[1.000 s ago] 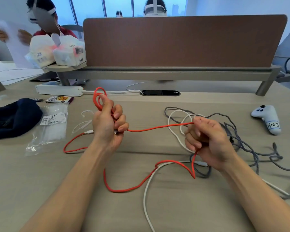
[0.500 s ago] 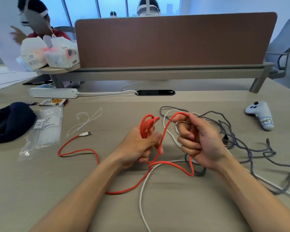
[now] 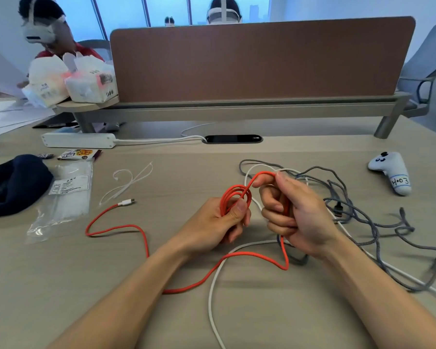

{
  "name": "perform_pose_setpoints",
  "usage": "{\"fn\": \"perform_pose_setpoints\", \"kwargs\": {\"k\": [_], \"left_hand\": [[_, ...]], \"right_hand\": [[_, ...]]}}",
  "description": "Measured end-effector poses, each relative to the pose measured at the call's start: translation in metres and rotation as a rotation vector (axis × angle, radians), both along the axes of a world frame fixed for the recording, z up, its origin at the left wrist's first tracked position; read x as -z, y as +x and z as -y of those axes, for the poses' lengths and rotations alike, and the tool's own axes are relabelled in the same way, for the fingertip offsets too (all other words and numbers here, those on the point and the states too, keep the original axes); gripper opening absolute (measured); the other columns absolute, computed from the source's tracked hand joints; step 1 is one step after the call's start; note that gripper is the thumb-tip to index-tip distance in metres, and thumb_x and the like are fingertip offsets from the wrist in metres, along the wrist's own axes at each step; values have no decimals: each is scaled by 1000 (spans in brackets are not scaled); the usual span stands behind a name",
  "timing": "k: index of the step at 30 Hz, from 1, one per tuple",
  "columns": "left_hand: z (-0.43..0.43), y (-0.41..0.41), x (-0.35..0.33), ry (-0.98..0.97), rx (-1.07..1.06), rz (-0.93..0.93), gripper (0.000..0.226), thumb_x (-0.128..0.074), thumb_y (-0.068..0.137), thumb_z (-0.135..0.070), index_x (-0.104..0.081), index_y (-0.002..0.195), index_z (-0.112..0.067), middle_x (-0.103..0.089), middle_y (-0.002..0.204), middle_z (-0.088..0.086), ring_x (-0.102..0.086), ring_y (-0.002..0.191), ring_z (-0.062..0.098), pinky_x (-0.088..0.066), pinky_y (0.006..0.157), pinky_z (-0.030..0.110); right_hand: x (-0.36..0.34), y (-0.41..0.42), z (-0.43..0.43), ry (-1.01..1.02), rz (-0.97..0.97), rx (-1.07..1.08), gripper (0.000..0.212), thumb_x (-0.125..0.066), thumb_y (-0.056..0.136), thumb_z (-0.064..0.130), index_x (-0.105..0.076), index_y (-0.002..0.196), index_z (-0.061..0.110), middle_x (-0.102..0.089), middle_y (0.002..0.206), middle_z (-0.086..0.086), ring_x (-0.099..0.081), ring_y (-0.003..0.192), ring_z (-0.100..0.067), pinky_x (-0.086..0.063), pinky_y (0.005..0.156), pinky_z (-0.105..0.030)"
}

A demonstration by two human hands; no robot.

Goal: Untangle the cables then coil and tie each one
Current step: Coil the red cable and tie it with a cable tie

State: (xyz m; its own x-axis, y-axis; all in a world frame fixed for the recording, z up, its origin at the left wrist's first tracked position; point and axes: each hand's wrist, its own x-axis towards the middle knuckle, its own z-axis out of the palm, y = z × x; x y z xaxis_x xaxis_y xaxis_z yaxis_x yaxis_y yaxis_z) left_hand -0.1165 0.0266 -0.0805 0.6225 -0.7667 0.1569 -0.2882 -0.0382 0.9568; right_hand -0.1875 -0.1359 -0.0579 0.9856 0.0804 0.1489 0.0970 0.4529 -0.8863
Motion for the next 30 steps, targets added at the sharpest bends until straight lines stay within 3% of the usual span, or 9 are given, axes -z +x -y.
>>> {"fn": "perform_pose_setpoints", "kwargs": {"k": [6, 11, 17, 23, 30], "left_hand": [[2, 0, 1, 32, -36, 86, 43, -35, 95, -46, -52, 72, -13, -56, 48, -3, -46, 45, 7, -36, 53, 16], [4, 0, 2, 8, -74, 153, 47, -35, 96, -38, -51, 73, 0, -57, 47, -4, -46, 45, 2, -33, 55, 11], [4, 2, 4, 18, -82, 189, 45, -33, 96, -38, -49, 68, -7, -55, 45, -6, -44, 45, 2, -33, 56, 12], [2, 3, 3, 42, -49, 187, 46, -33, 97, -40, -47, 66, -10, -54, 45, -7, -48, 45, 5, -34, 57, 12], [-1, 2, 2, -73, -16, 17, 52, -40, 82, -71, -48, 68, -21, -50, 39, -4, -41, 40, 11, -37, 50, 20]], "right_hand": [[3, 2, 2, -43, 31, 7, 33, -45, 92, 39, -66, 94, 13, -29, 59, 1, -16, 38, -3, -11, 38, -13], [3, 3, 4, -67, 58, -10, 40, -60, 83, 49, -64, 97, 11, -31, 58, 0, -18, 37, -4, -12, 38, -14], [4, 4, 3, -74, 32, 74, 29, -45, 92, 37, -58, 88, 11, -32, 57, 0, -18, 36, -6, -11, 38, -16], [4, 3, 3, -82, 23, 79, 25, -46, 91, 38, -51, 81, 16, -31, 56, 0, -18, 37, -6, -9, 39, -17], [4, 4, -1, -99, -9, 148, 25, -51, 88, 38, -48, 76, 16, -30, 56, 1, -17, 36, -5, -11, 38, -13]]}}
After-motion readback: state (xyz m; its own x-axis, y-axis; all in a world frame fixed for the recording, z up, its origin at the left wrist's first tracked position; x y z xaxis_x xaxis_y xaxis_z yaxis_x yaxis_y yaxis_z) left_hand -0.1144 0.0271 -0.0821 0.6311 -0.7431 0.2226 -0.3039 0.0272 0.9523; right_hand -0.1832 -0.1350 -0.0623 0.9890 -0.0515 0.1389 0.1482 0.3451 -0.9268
